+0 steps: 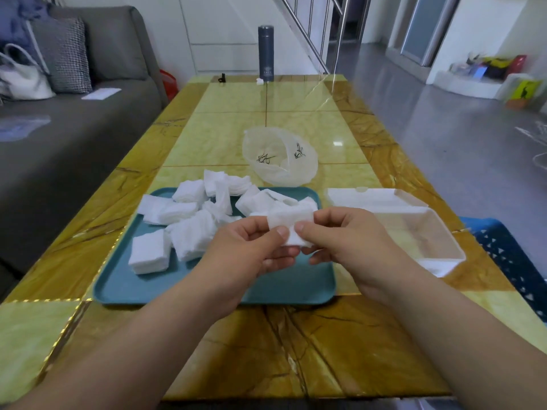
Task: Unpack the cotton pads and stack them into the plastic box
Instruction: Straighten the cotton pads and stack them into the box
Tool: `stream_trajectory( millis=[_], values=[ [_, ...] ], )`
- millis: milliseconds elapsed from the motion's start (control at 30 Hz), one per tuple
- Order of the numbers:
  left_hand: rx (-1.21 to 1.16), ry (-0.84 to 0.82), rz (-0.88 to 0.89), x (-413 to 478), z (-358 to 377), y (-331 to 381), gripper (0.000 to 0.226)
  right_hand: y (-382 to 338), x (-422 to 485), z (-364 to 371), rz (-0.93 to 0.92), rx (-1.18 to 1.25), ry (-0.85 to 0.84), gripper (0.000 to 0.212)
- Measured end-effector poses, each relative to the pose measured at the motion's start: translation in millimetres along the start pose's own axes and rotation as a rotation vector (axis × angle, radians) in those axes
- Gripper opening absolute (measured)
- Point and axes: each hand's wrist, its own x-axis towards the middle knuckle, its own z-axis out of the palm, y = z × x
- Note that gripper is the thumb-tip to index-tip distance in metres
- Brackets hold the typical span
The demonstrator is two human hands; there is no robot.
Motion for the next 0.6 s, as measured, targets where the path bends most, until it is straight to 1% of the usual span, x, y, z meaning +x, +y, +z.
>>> stream_trajectory(
  millis=[67, 100, 167, 200, 267, 333, 367, 433, 600],
  values=[
    [0.068, 0.022, 0.013, 4.8, 21.0, 2.8, 0.016, -5.1, -2.7, -13.6, -0.062, -0.026, 0.124, 0.011],
    [0.138, 0.045, 0.035, 7.7, 30.3, 4.1, 0.013, -7.8, -2.5, -21.3, -0.083, -0.046, 0.205, 0.015],
    [0.417, 0.101, 0.117, 15.1, 52.3, 4.3, 0.011, -10.2, -3.4, -46.2, -0.099, -0.155, 0.36, 0.022],
    [0.559, 0.11, 0.149, 18.8, 61.2, 3.0, 0.014, -9.5, -3.8, -58.0, -0.104, -0.24, 0.415, 0.022],
    [0.735, 0.086, 0.161, 25.6, 75.8, -3.5, 0.033, -5.4, -4.7, -78.3, -0.104, -0.397, 0.493, 0.023],
    [0.795, 0.067, 0.145, 31.7, 87.1, -13.4, 0.05, 1.7, -3.7, -94.3, -0.104, -0.489, 0.519, 0.021],
    [0.799, 0.069, 0.137, 33.2, 89.9, -17.3, 0.054, 4.8, -1.9, -99.4, -0.109, -0.529, 0.52, 0.022],
    [0.773, 0.082, 0.123, 34.0, 92.5, -23.2, 0.059, 10.1, 1.8, -106.3, -0.111, -0.609, 0.508, 0.026],
    [0.743, 0.09, 0.092, 27.6, 90.5, -26.7, 0.062, 18.4, 12.6, -112.3, -0.036, -0.722, 0.534, 0.026]
  ],
)
